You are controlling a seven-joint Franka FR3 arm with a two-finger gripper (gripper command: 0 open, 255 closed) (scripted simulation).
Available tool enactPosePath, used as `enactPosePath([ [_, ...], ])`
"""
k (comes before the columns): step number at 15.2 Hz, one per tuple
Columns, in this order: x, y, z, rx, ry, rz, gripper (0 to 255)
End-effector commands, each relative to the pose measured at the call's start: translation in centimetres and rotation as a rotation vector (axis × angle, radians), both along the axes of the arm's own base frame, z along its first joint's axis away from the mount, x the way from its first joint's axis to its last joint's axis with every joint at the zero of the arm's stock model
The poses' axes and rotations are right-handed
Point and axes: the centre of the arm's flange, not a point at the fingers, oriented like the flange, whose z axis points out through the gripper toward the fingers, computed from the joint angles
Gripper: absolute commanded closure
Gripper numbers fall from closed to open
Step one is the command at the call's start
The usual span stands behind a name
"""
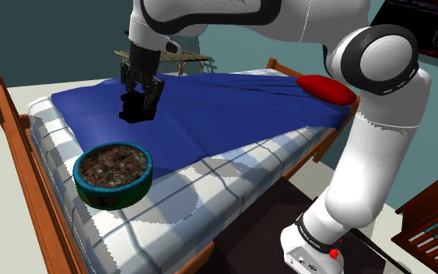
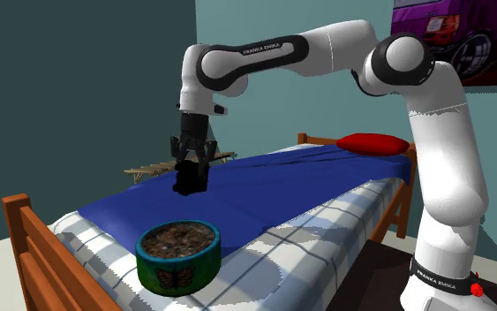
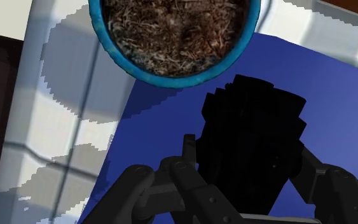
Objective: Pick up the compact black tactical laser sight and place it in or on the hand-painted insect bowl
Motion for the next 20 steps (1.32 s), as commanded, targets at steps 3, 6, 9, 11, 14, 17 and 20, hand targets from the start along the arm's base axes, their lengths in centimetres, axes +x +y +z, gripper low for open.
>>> enactPosePath([
  [3, 0.0, 0.0, 2.3, 0.0, 0.0, 0.0, 255],
  [6, -0.9, 1.0, 3.4, 0.0, 0.0, 0.0, 255],
  [9, -3.4, 4.0, 4.1, 0.0, 0.0, 0.0, 255],
  [11, -5.0, 6.0, 4.5, 0.0, 0.0, 0.0, 255],
  [14, -7.5, 9.0, 5.1, 0.0, 0.0, 0.0, 255],
  [17, -9.9, 11.8, 5.7, 0.0, 0.0, 0.0, 255],
  [20, -9.9, 11.8, 4.1, 0.0, 0.0, 0.0, 255],
])
